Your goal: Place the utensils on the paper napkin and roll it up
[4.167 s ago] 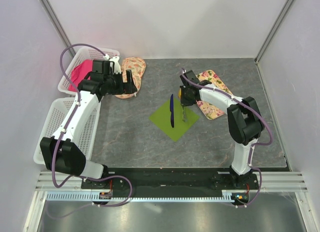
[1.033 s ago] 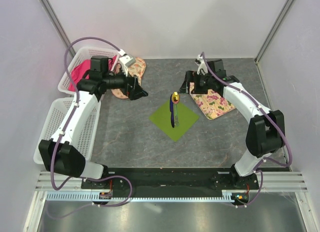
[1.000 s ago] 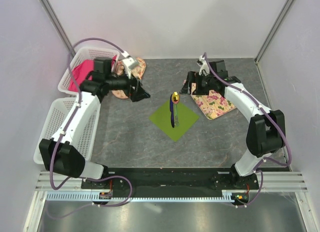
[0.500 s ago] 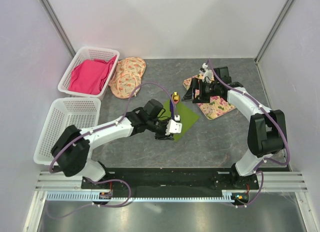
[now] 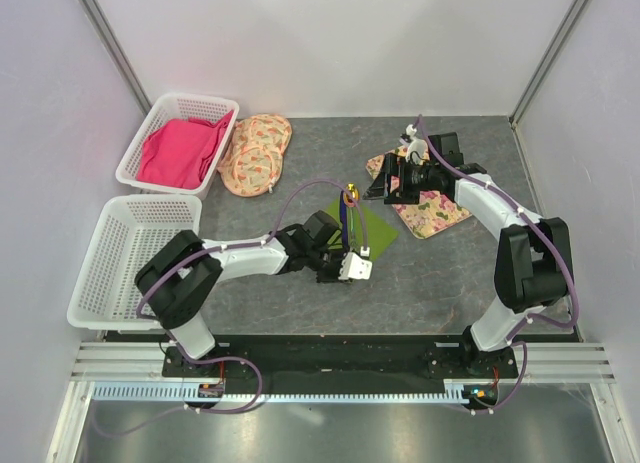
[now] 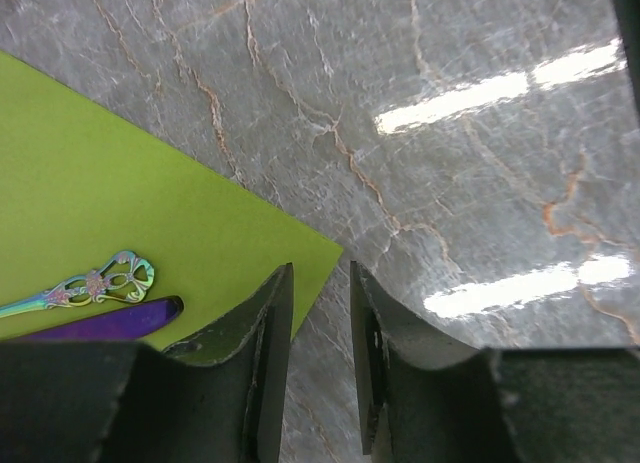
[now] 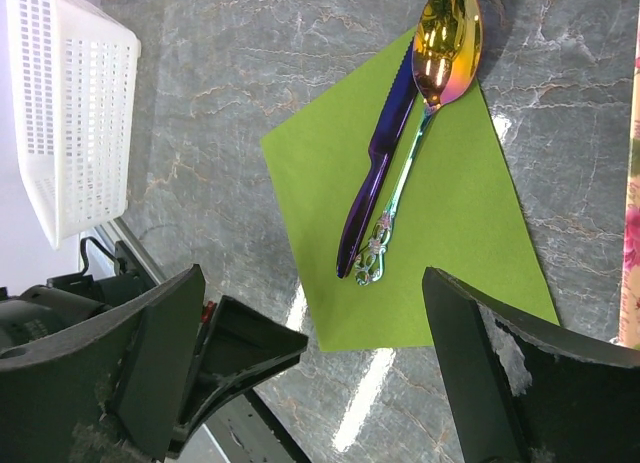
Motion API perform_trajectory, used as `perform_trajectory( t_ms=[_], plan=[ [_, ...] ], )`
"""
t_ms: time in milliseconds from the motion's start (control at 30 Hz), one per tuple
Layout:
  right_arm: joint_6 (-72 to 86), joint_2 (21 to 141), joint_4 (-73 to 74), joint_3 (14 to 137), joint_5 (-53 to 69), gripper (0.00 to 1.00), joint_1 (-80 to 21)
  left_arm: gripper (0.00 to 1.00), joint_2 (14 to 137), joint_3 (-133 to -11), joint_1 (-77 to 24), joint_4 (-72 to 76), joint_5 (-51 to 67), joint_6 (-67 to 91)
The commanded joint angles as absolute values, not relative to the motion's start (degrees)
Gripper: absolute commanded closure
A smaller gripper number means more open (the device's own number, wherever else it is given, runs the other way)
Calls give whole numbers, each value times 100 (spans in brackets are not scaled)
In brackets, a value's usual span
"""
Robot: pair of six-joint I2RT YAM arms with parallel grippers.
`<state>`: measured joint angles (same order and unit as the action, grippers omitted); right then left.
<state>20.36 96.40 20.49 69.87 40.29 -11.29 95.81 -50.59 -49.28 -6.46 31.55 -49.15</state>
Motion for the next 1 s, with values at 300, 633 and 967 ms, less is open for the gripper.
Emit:
perform_trajectory(
  t_ms=[300,633,967],
  plan=[
    [2118,9782,1837,6952,4087,2,-1028,55,10037,-5080,-4975,-220,3059,-5335],
    [2188,9844,1837,6943,4052,2,-967,58,10143,-4957,-5062,-114,2962,-5493],
    [2276,9923,1784,6926,4140,2,-941,73,10020,-4808,-5106,-141,3015,-5537]
  ],
)
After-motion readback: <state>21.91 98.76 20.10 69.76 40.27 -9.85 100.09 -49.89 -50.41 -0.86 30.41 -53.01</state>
